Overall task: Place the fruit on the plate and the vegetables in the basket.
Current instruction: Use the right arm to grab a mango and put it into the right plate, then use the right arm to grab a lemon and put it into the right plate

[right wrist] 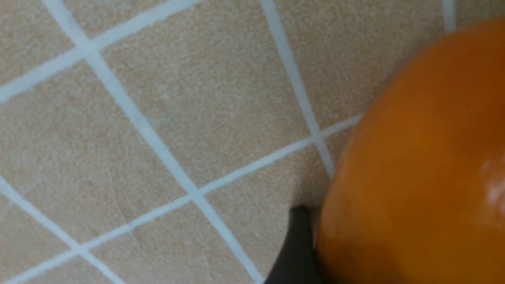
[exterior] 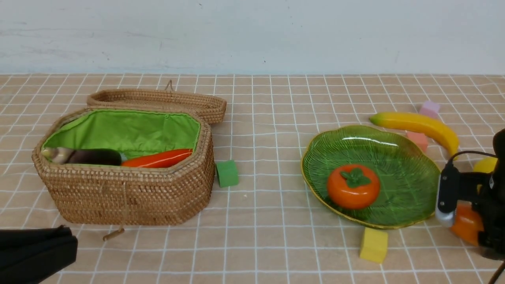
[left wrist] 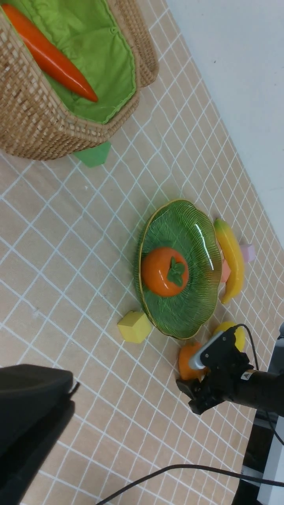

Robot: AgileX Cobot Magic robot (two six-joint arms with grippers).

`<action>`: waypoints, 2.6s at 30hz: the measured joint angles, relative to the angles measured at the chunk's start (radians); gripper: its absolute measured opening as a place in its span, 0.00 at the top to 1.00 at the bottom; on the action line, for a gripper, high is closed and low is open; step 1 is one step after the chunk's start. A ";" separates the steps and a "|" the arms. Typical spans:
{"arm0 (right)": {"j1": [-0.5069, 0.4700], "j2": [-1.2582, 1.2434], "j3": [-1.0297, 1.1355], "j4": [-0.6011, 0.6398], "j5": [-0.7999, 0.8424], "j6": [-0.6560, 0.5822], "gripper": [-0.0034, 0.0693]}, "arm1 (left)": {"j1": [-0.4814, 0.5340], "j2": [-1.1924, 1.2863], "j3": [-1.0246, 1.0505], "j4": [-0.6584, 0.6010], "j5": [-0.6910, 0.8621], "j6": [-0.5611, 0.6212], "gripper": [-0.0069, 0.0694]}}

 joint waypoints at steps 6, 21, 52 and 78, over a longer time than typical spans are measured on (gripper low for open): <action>0.010 -0.155 0.000 0.113 0.013 0.274 0.17 | 0.000 0.000 0.000 -0.002 0.006 -0.001 0.90; 0.100 0.034 -0.239 0.519 -0.063 0.718 0.17 | 0.000 0.000 0.000 -0.005 0.008 -0.002 0.88; -0.249 0.111 -0.352 0.290 -0.073 1.190 0.11 | 0.000 0.000 0.000 -0.006 0.007 -0.001 0.88; -0.247 0.178 -0.354 0.321 -0.156 1.024 0.10 | 0.000 0.010 0.000 -0.006 0.009 -0.001 0.87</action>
